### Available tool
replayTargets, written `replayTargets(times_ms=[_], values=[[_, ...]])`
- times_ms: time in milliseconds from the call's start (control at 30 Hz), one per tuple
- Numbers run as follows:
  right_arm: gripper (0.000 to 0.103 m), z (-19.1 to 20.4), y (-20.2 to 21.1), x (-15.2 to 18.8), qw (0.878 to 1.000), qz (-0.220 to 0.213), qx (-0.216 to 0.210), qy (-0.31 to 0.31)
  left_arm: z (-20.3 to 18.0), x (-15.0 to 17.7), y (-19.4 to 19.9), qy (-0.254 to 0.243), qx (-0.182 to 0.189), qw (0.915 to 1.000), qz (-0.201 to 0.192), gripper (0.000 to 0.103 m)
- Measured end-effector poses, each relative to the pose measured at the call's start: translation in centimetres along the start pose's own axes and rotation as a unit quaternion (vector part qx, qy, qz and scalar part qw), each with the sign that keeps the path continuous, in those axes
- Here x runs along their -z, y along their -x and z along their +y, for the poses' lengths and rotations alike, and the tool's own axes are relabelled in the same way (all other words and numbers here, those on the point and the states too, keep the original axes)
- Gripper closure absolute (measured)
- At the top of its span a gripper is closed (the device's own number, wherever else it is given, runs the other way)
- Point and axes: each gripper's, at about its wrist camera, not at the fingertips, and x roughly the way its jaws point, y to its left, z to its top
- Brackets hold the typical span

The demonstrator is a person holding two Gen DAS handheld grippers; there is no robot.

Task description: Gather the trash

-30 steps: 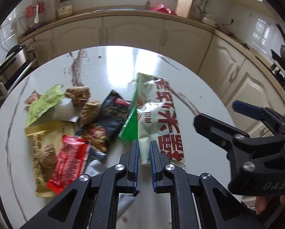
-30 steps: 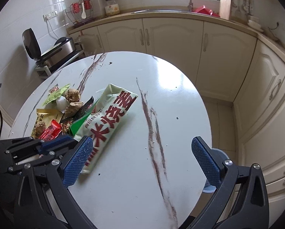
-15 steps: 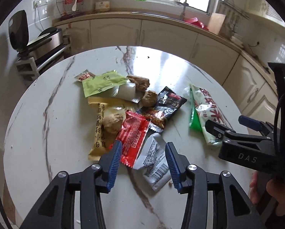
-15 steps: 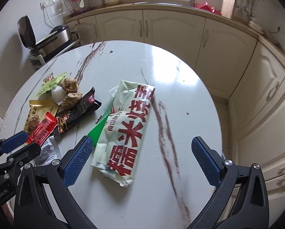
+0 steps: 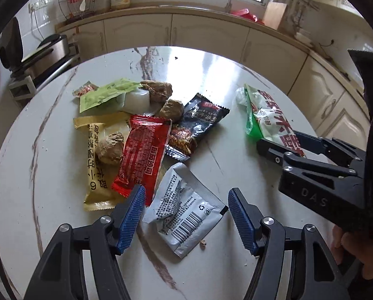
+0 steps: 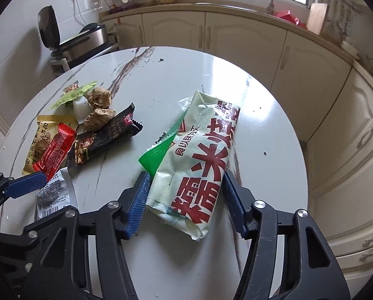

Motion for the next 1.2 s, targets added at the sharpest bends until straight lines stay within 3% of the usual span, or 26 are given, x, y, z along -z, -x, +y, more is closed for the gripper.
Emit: replayTargets(times_ms=[100,167,300,367,433,667,967,1200], values=[[0.050,-0.7,0.3,0.2,1.000,0.001,-0.015,-0.004,-0.6,0.0,-0.3,-0.016,-0.012,0.9998,0.003,0.045],[0.051,-1.0,0.5,0.3,1.000,0.000,-0.018,-0.004,-0.9,0.1,-0.2,-0.025,-0.010,0.9996,0.000,0.060],[0.052,-1.0,0.5,0.5,1.000,-0.004,-0.003,0.008,-0.6,0.3,0.0,-0.031,-0.002,0.9995,-0.004,0.068],[0.053,-1.2,0.7,0.6,1.000,-0.003,-0.013,0.006,0.3,0.4,0.0,-0.014,0.006,0.9998,-0.011,0.086],[0.054,-1.4,1.0,0.9,1.000,-0.004,-0.022,0.006,0.9,0.7,0.1,-0.003,0.027,0.9996,-0.008,0.096],[0.055,-2.1,2.3,1.8,0.999,-0.014,-0.047,0.008,-0.1,1.7,0.6,-0.004,0.036,0.9993,-0.013,0.097],[0.056,-3.9,4.9,2.2,0.996,-0.032,-0.077,-0.003,-1.0,-0.1,1.8,0.020,0.019,0.9989,-0.039,0.097],[0.056,-6.9,7.0,1.7,0.993,-0.056,-0.099,-0.027,-5.3,-2.4,2.6,-0.001,0.024,0.9983,-0.053,0.097]])
